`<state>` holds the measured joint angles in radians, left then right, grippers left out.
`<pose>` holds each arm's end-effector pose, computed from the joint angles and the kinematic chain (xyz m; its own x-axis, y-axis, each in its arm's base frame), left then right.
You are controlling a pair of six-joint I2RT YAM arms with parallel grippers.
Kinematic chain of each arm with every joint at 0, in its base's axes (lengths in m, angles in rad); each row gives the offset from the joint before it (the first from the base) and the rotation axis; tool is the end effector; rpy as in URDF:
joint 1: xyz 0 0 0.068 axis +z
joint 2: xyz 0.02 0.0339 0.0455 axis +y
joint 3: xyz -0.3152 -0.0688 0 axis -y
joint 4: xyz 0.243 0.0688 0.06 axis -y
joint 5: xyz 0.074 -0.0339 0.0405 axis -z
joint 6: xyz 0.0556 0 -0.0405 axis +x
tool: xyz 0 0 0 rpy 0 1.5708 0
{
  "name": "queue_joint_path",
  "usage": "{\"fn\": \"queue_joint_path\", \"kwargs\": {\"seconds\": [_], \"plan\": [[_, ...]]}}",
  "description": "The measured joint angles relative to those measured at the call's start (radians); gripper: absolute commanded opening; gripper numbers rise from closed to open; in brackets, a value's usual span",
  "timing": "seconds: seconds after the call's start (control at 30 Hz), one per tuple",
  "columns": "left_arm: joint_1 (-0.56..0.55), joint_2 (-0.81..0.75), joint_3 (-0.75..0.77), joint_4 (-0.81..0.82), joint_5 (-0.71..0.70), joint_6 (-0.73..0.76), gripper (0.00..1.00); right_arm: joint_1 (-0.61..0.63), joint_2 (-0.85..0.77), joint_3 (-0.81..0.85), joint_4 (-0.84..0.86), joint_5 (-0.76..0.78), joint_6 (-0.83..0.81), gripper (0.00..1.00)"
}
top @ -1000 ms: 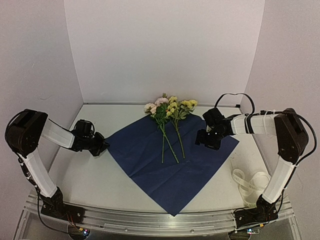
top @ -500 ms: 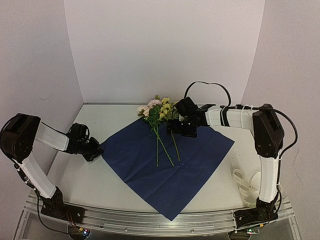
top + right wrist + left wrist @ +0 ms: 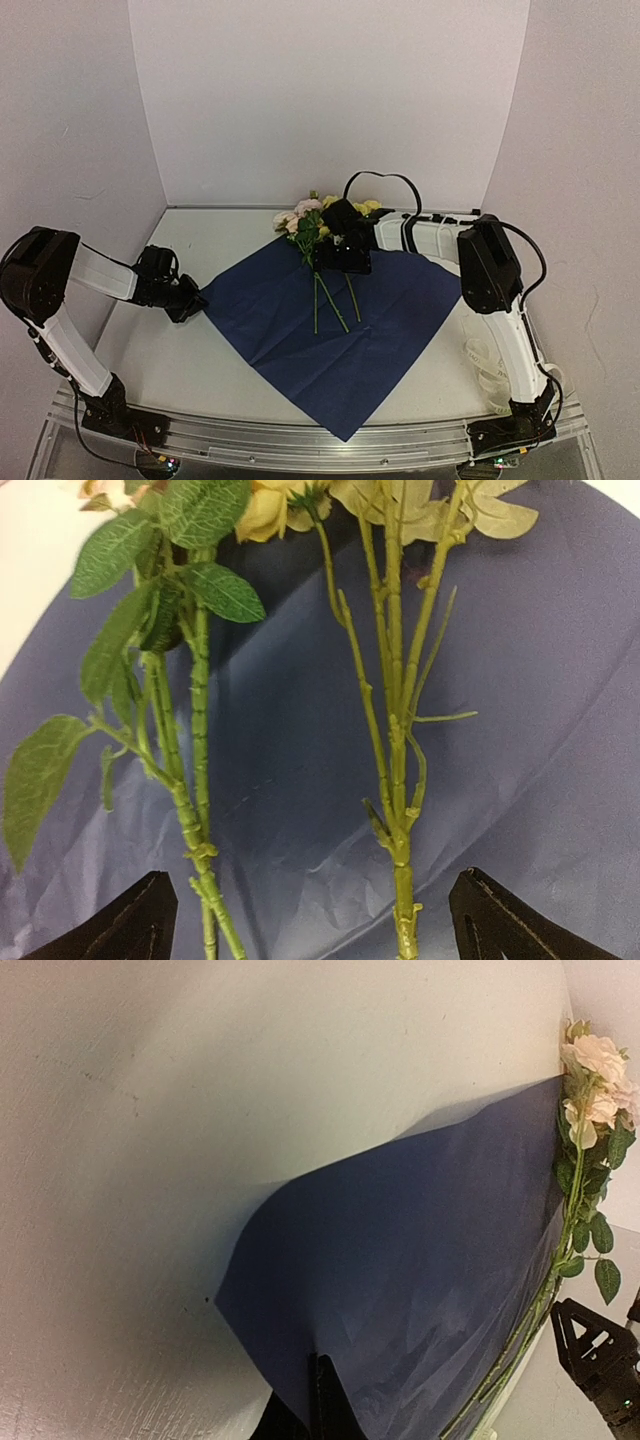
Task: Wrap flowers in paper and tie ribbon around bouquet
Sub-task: Adjust the fake flower on the flattened wrapping paper.
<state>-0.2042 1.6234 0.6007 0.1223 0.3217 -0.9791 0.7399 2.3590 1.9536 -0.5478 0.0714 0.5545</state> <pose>0.2835 -0.0767 0.1528 -0.7473 -0.6494 -0.1409 -0.4223 0.6278 -0.6539 0.4203 0.3783 0.1895 -0.8499 -0.0648 -0.5229 -0.2288 0.9394 0.2554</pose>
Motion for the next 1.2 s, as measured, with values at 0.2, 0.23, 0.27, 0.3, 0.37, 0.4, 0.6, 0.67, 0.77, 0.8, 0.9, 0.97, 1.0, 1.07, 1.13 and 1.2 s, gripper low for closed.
{"fn": "queue_joint_path", "kwargs": {"seconds": [0.2, 0.23, 0.27, 0.3, 0.37, 0.4, 0.6, 0.67, 0.77, 0.8, 0.9, 0.97, 1.0, 1.07, 1.13, 1.2], "plan": [[0.008, 0.000, 0.003, -0.010, 0.017, 0.016, 0.00, 0.033, 0.037, 0.085, -0.090, 0.076, 0.022, 0.98], [0.010, 0.000, 0.006, -0.017, 0.019, 0.019, 0.00, 0.039, 0.042, 0.101, -0.107, 0.085, 0.022, 0.98], [0.013, -0.001, 0.008, -0.019, 0.022, 0.021, 0.00, 0.044, 0.049, 0.120, -0.120, 0.091, 0.024, 0.98], [0.016, -0.001, 0.009, -0.020, 0.024, 0.023, 0.00, 0.048, 0.057, 0.140, -0.132, 0.096, 0.026, 0.98], [0.022, -0.003, 0.013, -0.026, 0.027, 0.030, 0.00, 0.058, 0.074, 0.176, -0.152, 0.101, 0.031, 0.98], [0.024, -0.005, 0.014, -0.027, 0.029, 0.035, 0.00, 0.063, 0.080, 0.187, -0.163, 0.104, 0.033, 0.98], [0.032, -0.031, 0.029, -0.068, 0.044, 0.059, 0.00, 0.093, 0.095, 0.206, -0.242, 0.133, 0.065, 0.98], [0.036, -0.043, 0.038, -0.094, 0.047, 0.071, 0.00, 0.099, 0.095, 0.205, -0.258, 0.143, 0.080, 0.98], [0.053, -0.055, 0.042, -0.131, 0.053, 0.092, 0.00, 0.109, 0.095, 0.195, -0.273, 0.150, 0.098, 0.98], [0.059, -0.058, 0.042, -0.143, 0.054, 0.097, 0.00, 0.113, 0.095, 0.192, -0.279, 0.151, 0.102, 0.98], [0.082, -0.067, 0.041, -0.181, 0.060, 0.116, 0.00, 0.124, 0.095, 0.189, -0.294, 0.152, 0.113, 0.98], [0.091, -0.077, 0.041, -0.201, 0.063, 0.122, 0.00, 0.129, 0.095, 0.181, -0.296, 0.157, 0.124, 0.98], [0.095, -0.081, 0.041, -0.206, 0.065, 0.125, 0.00, 0.133, 0.095, 0.174, -0.298, 0.159, 0.127, 0.98], [0.101, -0.091, 0.041, -0.215, 0.070, 0.135, 0.00, 0.140, 0.095, 0.165, -0.305, 0.160, 0.130, 0.98], [0.104, -0.097, 0.041, -0.221, 0.073, 0.142, 0.00, 0.146, 0.095, 0.165, -0.310, 0.158, 0.131, 0.98], [0.106, -0.098, 0.041, -0.228, 0.077, 0.145, 0.00, 0.151, 0.095, 0.165, -0.308, 0.145, 0.133, 0.98]]}}
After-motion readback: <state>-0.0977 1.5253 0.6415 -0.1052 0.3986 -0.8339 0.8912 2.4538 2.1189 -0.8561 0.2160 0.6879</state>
